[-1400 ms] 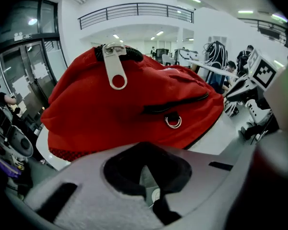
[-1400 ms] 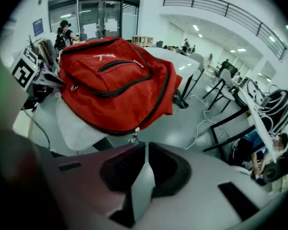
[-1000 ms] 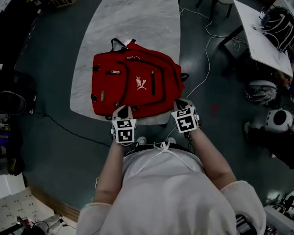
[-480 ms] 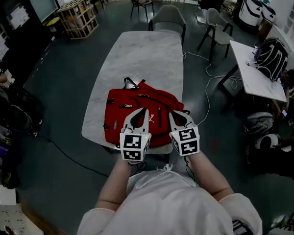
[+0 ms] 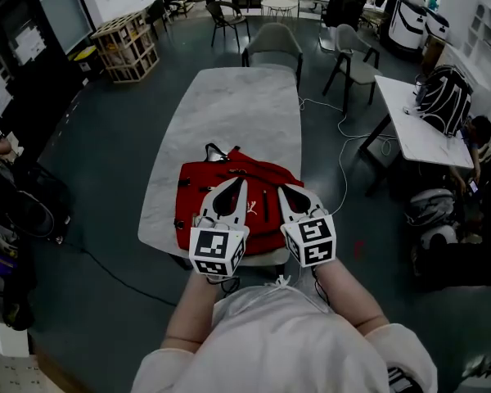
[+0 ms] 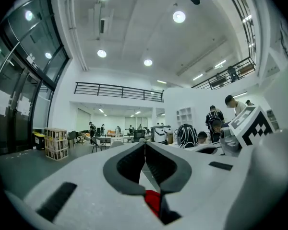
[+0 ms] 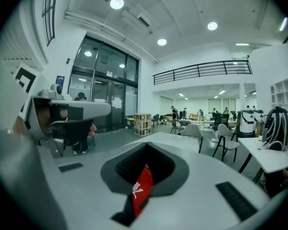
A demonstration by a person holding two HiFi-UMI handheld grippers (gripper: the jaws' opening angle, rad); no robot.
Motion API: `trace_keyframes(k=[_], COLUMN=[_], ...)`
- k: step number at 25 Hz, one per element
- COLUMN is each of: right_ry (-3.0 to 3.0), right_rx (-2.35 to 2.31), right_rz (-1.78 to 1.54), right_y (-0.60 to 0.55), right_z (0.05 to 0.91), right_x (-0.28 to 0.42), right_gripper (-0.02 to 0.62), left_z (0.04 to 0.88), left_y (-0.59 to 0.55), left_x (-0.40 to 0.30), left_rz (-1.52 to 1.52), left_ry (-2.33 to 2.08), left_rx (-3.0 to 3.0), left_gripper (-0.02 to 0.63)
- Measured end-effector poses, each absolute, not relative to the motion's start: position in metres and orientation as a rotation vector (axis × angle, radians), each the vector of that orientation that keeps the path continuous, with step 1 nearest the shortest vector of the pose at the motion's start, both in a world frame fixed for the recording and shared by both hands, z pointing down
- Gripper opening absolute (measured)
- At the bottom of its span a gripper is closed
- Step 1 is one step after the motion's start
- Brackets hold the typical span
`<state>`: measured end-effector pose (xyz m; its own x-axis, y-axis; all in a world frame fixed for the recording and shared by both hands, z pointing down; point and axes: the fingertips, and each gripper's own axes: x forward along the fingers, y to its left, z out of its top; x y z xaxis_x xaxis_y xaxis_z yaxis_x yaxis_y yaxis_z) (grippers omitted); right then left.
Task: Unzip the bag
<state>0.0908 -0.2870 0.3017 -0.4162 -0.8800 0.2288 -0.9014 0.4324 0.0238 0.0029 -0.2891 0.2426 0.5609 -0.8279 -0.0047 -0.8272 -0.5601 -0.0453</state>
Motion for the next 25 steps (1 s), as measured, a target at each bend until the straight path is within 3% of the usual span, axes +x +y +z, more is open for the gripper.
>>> trace_keyframes(k=[25], right_ry=[-2.497], right_rx=[1.628], right_rz=[0.232], right_y=[-0.29], right_z=[0.308], right_x=[0.078], right_gripper=[0.026], left_z=[0.249], left_y=[-0.295], left_x=[-0.006], left_rz=[0.025], left_ry=[1.406], left_rx=[-2.752], left_gripper=[0.021])
